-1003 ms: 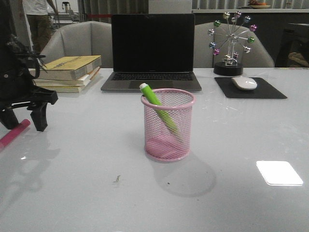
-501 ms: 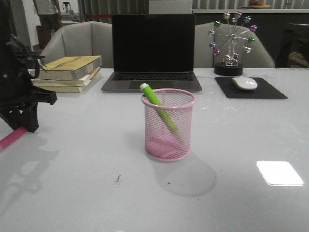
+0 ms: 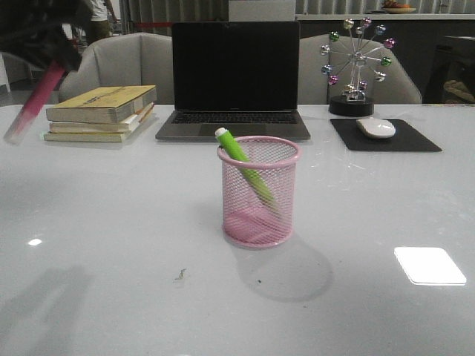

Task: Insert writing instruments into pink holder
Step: 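Lift the magenta marker upright and carry it over the holder, then lower the magenta marker into the holder and open the left gripper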

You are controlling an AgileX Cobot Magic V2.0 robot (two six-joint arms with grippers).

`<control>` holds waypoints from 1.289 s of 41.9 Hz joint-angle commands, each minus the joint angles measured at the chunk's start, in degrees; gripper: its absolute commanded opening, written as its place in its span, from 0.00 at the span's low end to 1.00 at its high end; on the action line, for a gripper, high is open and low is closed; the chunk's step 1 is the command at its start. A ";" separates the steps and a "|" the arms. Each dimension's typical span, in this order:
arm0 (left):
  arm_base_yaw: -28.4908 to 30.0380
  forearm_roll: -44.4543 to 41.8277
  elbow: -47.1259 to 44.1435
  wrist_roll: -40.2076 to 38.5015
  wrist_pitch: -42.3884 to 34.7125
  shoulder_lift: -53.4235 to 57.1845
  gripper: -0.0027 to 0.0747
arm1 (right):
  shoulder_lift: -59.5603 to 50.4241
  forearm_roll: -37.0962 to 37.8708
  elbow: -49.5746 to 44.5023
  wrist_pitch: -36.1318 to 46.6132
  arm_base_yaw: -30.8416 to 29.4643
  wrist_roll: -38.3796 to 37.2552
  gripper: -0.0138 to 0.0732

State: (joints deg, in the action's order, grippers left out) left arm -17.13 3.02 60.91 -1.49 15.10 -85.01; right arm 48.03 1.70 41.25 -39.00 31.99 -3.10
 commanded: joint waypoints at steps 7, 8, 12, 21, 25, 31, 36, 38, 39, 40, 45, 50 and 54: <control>-9.29 4.08 -10.65 -0.06 -36.50 10.96 0.15 | -0.64 0.60 1.61 3.38 -0.11 0.19 0.67; -10.45 4.08 -10.89 -0.06 -38.61 10.96 0.15 | -0.64 0.60 1.61 3.38 -0.11 0.19 0.67; -15.66 3.88 -11.23 -0.06 -44.10 9.29 0.15 | -0.64 0.60 1.61 3.43 -0.11 0.19 0.67; -24.49 3.88 -11.13 -0.06 -60.08 0.86 0.15 | -0.64 0.60 1.61 3.43 -0.11 0.19 0.67; -27.59 3.88 -11.02 -0.06 -65.60 -3.30 0.15 | -0.64 0.60 1.61 3.43 -0.11 0.19 0.67; -30.08 3.88 -11.02 -0.06 -73.80 -10.12 0.15 | -0.64 0.60 1.61 3.43 -0.11 0.19 0.67; -30.66 3.68 -11.02 -0.06 -78.15 -14.19 0.15 | -0.64 0.60 1.61 3.43 -0.11 0.19 0.67; -30.66 2.90 -11.02 -0.17 -77.89 -15.05 0.15 | -0.64 0.60 1.61 3.43 -0.11 0.19 0.67; -30.66 2.90 -11.02 -0.17 -77.77 -15.49 0.15 | -0.64 0.60 1.61 3.43 -0.11 0.19 0.67; -30.66 2.90 -11.02 -0.29 -77.34 -15.79 0.15 | -0.64 0.60 1.61 3.43 -0.11 0.19 0.67; -30.66 2.78 -11.02 -0.29 -76.77 -17.25 0.16 | -0.64 0.60 1.61 3.43 -0.11 0.19 0.67; -30.66 2.68 -11.02 -0.29 -76.53 -17.91 0.27 | -0.64 0.60 1.61 3.43 -0.11 0.19 0.67; -30.66 2.57 -11.02 -0.29 -76.53 -17.91 0.42 | -0.64 0.60 1.61 3.43 -0.11 0.19 0.67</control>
State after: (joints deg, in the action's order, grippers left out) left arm -47.26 5.87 48.31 -1.49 -56.39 -105.66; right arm 48.03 1.74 41.25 -39.00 31.99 -3.10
